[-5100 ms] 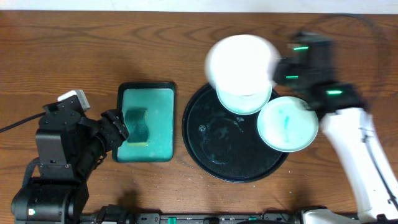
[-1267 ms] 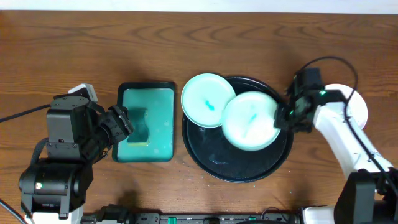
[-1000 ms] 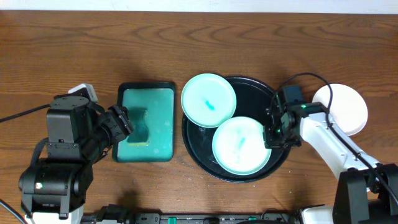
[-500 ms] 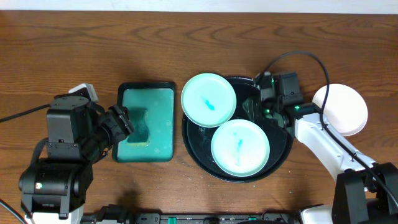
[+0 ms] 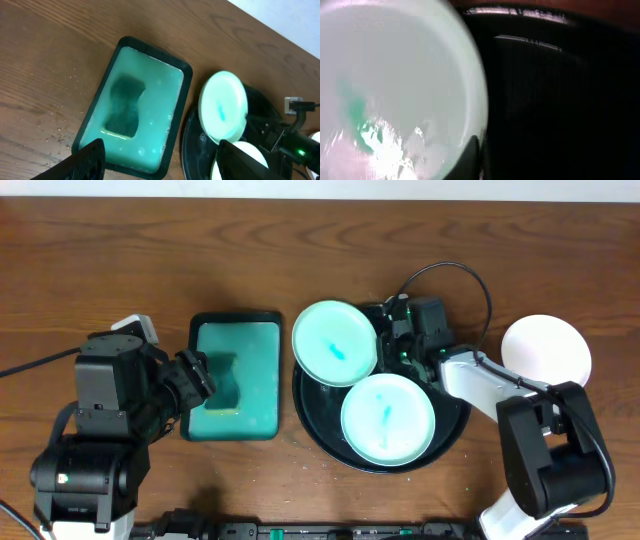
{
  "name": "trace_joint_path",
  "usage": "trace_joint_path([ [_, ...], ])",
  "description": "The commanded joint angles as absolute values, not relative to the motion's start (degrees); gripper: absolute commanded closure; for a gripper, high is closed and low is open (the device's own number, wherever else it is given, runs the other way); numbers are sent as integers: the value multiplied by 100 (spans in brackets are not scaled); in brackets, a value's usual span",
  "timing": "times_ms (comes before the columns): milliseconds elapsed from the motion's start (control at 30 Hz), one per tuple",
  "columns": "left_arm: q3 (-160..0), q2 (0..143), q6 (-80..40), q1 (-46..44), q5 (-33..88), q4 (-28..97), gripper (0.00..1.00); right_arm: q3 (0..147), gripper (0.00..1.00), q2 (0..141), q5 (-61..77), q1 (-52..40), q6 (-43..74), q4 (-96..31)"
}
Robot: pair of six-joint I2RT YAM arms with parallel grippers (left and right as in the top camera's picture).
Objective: Clean dirty plates on tray and stack at the side
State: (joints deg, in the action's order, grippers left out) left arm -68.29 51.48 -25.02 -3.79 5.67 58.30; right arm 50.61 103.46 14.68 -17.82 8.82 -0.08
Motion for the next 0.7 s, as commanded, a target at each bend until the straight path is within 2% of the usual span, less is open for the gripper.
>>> trace_joint_path([
  [0,-6954,5124,-2423,-355,561,5843,29,5070,99,10191,963,-1758,1415,-134],
  [167,-6954,5124,-2423,-355,561,5841,28,5070,99,9791,108,-1514,2397,-556],
  [467,-6954,5124,-2423,-355,561,5826,29,5070,99,9590,-3,-1374,2622,-655],
  [500,-6954,5124,-2423,-355,561,5826,29,5070,95,9590,298,-1385,2274,-574],
  [533,-6954,5124,-2423,-355,561,5826,29,5070,80,9590,659,-1393,1809,-462],
  [600,-6954,5124,-2423,-355,561,5826,29,5070,44,9631,1229,-1437,849,-242],
  [633,-6954,5124,-2423,-355,561,5826,29,5070,34,9649,1253,-1459,633,-215],
  [667,-6954,5124,-2423,-355,561,5826,29,5068,29,9679,1238,-1481,451,-213],
])
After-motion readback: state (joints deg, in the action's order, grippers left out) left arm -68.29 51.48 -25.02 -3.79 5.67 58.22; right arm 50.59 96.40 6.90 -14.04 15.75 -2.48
